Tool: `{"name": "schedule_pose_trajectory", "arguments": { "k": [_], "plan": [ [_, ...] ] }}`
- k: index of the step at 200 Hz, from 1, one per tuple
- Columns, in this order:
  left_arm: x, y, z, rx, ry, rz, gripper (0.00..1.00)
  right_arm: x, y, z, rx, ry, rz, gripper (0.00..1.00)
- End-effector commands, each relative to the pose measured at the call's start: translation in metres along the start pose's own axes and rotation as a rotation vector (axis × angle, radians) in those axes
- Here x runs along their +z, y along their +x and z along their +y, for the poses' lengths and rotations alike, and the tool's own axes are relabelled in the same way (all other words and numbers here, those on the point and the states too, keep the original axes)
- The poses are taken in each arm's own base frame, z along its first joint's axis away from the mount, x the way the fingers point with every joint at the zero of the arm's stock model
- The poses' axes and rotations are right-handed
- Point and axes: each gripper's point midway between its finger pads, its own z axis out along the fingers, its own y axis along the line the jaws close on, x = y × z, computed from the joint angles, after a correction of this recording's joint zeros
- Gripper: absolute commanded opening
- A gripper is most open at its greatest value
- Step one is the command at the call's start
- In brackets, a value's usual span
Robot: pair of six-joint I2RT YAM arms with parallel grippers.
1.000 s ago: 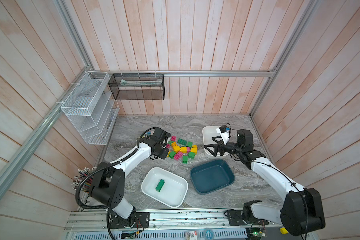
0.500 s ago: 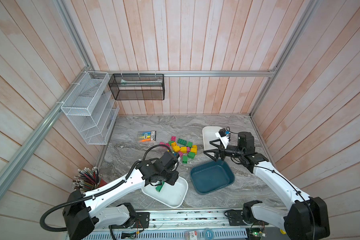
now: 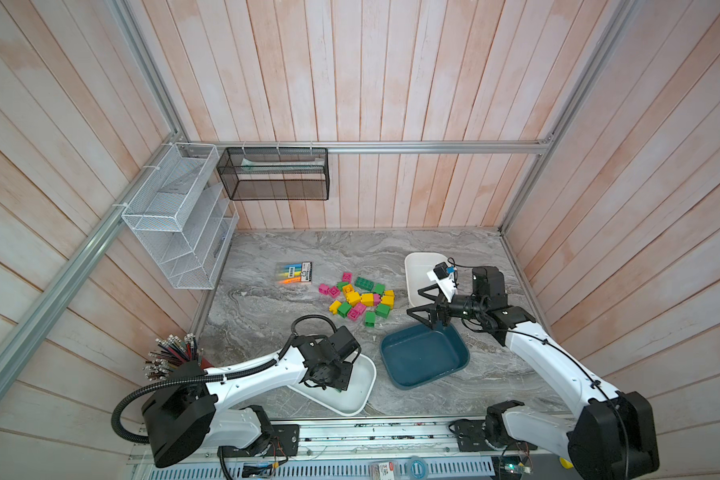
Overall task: Sort the legos into containers by color
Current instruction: 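Move the green brick into the near white tray and open the left gripper, then reach the left gripper back to the pile and grasp a pink brick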
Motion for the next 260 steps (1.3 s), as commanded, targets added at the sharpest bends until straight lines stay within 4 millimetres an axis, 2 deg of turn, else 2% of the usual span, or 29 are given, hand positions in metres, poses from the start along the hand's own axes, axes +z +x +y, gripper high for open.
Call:
{"name": "schedule_pose_trajectory", "arguments": {
  "k": [1,19,32,56,76,115,141,153,180,202,225,246,260],
  "plan": [
    [-0.016,-0.017,-0.008,0.022,0.013,-0.063,0.61,-0.001,0.003,0.006,-0.009,-0.014,0.011,0.98],
    [-0.037,-0.033,-0.016,0.051,0.046,-0.113,0.65,-0.002,0.003,0.007,-0.006,-0.013,0.008,0.98],
    [-0.057,-0.053,-0.015,0.057,0.059,-0.180,0.67,-0.003,0.001,0.009,-0.014,-0.012,0.001,0.98],
    [-0.087,-0.094,0.005,0.052,0.035,-0.306,0.69,-0.004,-0.002,0.008,-0.015,-0.005,-0.013,0.98],
    [-0.097,-0.124,0.028,0.066,-0.024,-0.357,0.72,-0.004,-0.002,0.008,-0.011,-0.004,-0.017,0.98],
    [-0.089,-0.175,0.065,0.063,-0.077,-0.407,0.72,-0.004,-0.003,0.004,-0.008,0.018,-0.023,0.98],
    [-0.078,-0.205,0.062,0.057,-0.001,-0.451,0.72,-0.004,0.000,0.000,-0.002,0.037,-0.022,0.98],
    [-0.065,-0.212,0.065,0.069,-0.015,-0.433,0.72,-0.003,0.003,-0.002,0.004,0.045,-0.015,0.98],
    [-0.042,-0.226,0.091,0.037,-0.082,-0.387,0.69,-0.001,0.005,-0.005,0.008,0.046,-0.009,0.98],
    [-0.032,-0.238,0.100,0.042,-0.110,-0.398,0.68,0.001,0.007,-0.009,0.011,0.055,-0.003,0.98],
    [-0.019,-0.249,0.119,0.013,-0.153,-0.389,0.68,0.003,0.008,-0.012,0.015,0.054,0.004,0.98],
    [-0.014,-0.259,0.128,-0.062,-0.096,-0.412,0.68,0.005,0.010,-0.014,0.019,0.056,0.008,0.98],
    [-0.012,-0.264,0.135,-0.120,-0.121,-0.415,0.68,0.006,0.010,-0.015,0.022,0.055,0.010,0.98]
  ]
}}
